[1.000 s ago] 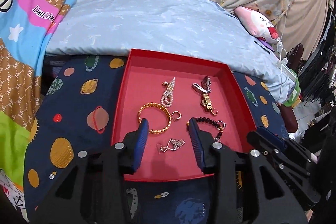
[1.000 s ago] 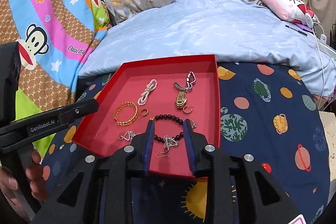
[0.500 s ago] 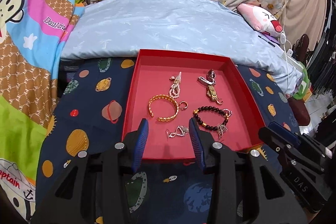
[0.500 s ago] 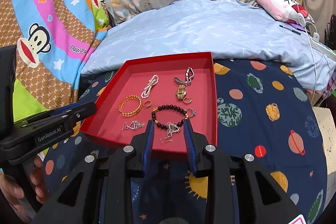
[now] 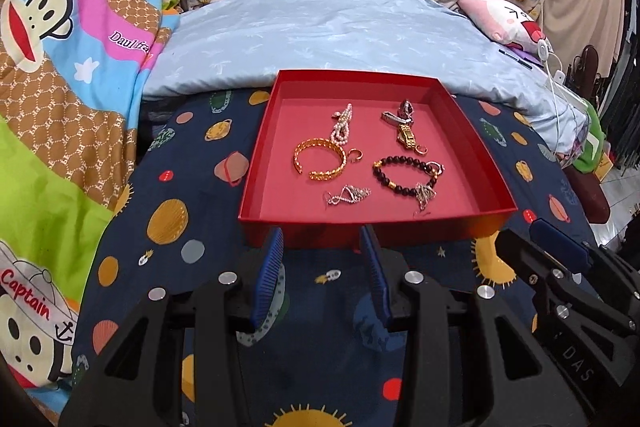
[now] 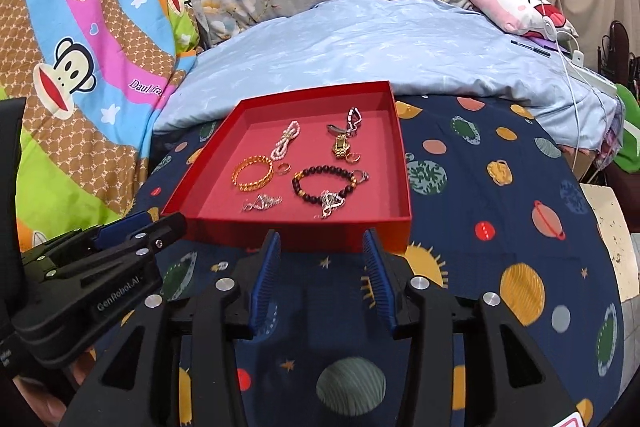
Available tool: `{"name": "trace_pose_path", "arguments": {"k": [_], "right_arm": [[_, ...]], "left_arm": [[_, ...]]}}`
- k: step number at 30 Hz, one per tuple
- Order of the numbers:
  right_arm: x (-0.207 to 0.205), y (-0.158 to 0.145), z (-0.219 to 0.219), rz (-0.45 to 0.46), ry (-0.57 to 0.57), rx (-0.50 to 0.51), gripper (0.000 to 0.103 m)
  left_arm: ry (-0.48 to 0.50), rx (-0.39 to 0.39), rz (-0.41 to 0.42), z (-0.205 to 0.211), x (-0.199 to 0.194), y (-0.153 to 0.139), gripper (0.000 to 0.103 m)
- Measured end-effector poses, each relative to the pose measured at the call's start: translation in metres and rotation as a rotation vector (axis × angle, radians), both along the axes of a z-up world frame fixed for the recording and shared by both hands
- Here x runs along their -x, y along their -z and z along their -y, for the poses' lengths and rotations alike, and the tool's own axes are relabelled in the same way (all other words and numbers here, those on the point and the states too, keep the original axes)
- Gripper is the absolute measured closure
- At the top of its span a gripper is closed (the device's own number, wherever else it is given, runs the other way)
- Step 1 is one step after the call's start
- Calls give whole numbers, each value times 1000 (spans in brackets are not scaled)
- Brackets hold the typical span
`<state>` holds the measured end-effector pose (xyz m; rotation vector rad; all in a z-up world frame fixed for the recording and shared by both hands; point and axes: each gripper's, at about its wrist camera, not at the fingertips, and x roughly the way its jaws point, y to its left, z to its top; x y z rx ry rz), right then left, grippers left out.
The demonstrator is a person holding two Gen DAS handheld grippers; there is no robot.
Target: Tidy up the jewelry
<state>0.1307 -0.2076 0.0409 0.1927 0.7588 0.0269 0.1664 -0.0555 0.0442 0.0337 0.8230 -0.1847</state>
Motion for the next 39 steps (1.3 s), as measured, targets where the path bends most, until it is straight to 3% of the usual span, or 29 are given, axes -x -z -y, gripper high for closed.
{"name": "trace_pose_path", "arguments": {"k": [6, 9, 11, 13, 16, 24, 39], "right_arm": [[17, -2, -14, 10, 15, 32, 52], [25, -3, -16, 16, 44, 69, 43], [31, -4, -16, 22, 76, 92, 36], [37, -5, -14, 30, 102, 97, 28], [45, -3, -9, 41, 131, 73, 20], [59, 3, -8, 34, 149, 43, 18], [67, 3, -18, 26, 142, 80, 18]], "left_arm": [[-12, -22, 14, 4, 20, 1, 65], [-27, -25, 19, 2, 27, 1, 65], [-40, -18, 16, -2, 30, 1, 60], [-67, -13, 19, -7, 34, 2, 46], [-99, -5, 22, -13, 39, 3, 35], [-125, -29, 29, -19, 51, 5, 24], [-153, -51, 44, -25, 65, 3, 24]]}}
